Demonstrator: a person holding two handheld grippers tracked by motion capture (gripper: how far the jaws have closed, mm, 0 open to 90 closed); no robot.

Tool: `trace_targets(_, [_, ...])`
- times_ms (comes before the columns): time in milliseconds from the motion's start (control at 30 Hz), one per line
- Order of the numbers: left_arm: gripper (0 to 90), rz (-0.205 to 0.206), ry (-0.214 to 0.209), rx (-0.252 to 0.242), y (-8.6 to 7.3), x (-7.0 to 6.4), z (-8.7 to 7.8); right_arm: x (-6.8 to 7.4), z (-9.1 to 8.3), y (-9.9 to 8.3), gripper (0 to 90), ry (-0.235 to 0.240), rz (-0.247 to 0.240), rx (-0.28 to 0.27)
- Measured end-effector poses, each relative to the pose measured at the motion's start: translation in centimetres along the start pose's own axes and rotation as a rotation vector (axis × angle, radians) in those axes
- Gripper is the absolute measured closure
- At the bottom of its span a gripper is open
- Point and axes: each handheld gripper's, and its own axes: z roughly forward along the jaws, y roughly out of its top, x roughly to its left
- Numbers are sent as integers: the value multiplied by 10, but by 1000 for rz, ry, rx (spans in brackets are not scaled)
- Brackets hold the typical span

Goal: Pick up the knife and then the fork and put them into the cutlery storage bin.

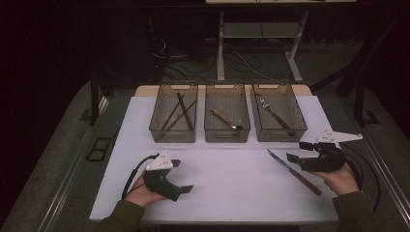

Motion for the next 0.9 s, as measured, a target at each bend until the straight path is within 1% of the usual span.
trace_targets(167, [0, 6, 1, 5, 0, 0, 0, 2, -2, -7, 265, -2, -11, 34])
trace_targets(200, [0, 5, 1, 5, 0, 0, 0, 3, -3, -8, 265, -3, -5, 43])
trace_targets(333, [0, 4, 2, 5, 0, 0, 0, 3, -4, -13, 266, -5, -12, 72])
trace_targets(433, [0, 5, 1, 5, 0, -1, 0, 3, -5, -17, 269, -3, -7, 103])
trace_targets(500, [0, 4, 0, 4, 0, -1, 0, 2, -5, -19, 271, -9, -14, 113])
trace_targets(533, [0, 3, 0, 3, 0, -1, 0, 3, -5, -20, 274, -9, -4, 121])
trace_targets(567, [0, 3, 0, 4, 0, -1, 0, 2, -5, -21, 276, -13, -6, 129])
trace_targets(700, [0, 3, -1, 5, 0, -1, 0, 2, -2, -22, 350, -23, -6, 174])
trace_targets(800, [0, 5, -1, 7, 0, -1, 1, 2, 2, -23, 402, -31, -26, 226])
trace_targets(867, [0, 6, -1, 7, 0, -1, 1, 3, 5, -23, 446, -38, -25, 268])
trace_targets(900, [0, 7, -2, 8, 0, -1, 1, 3, 7, -23, 473, -36, -32, 287])
